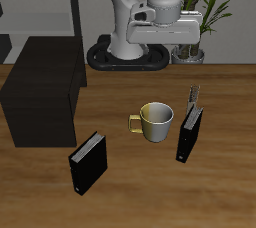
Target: Place the yellow book flat on top of the shelf
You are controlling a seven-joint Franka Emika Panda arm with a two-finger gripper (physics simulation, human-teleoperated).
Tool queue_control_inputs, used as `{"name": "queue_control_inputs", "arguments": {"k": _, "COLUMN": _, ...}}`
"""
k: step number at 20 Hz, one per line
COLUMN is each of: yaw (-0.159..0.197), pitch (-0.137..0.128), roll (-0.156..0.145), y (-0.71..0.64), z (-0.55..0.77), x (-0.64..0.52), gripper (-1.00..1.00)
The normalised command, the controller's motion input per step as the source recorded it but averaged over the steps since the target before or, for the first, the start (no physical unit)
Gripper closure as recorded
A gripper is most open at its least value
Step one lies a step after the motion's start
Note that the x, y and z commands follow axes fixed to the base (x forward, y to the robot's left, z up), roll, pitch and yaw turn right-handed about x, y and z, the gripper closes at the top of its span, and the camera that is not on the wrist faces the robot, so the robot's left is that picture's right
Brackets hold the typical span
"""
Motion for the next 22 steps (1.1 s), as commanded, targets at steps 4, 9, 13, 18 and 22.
{"name": "queue_control_inputs", "arguments": {"k": 4, "yaw": -0.010, "pitch": -0.022, "roll": 0.057, "y": 0.47, "z": -0.14, "x": 0.05, "gripper": -1.00}}
{"name": "queue_control_inputs", "arguments": {"k": 9, "yaw": -0.017, "pitch": -0.033, "roll": 0.007, "y": 0.32, "z": -0.16, "x": 0.01, "gripper": -1.00}}
{"name": "queue_control_inputs", "arguments": {"k": 13, "yaw": -0.028, "pitch": -0.030, "roll": 0.038, "y": 0.25, "z": -0.17, "x": 0.01, "gripper": -1.00}}
{"name": "queue_control_inputs", "arguments": {"k": 18, "yaw": -0.047, "pitch": 0.024, "roll": -0.002, "y": 0.24, "z": -0.39, "x": 0.08, "gripper": -1.00}}
{"name": "queue_control_inputs", "arguments": {"k": 22, "yaw": 0.037, "pitch": -0.072, "roll": -0.050, "y": 0.06, "z": -0.30, "x": 0.03, "gripper": -1.00}}
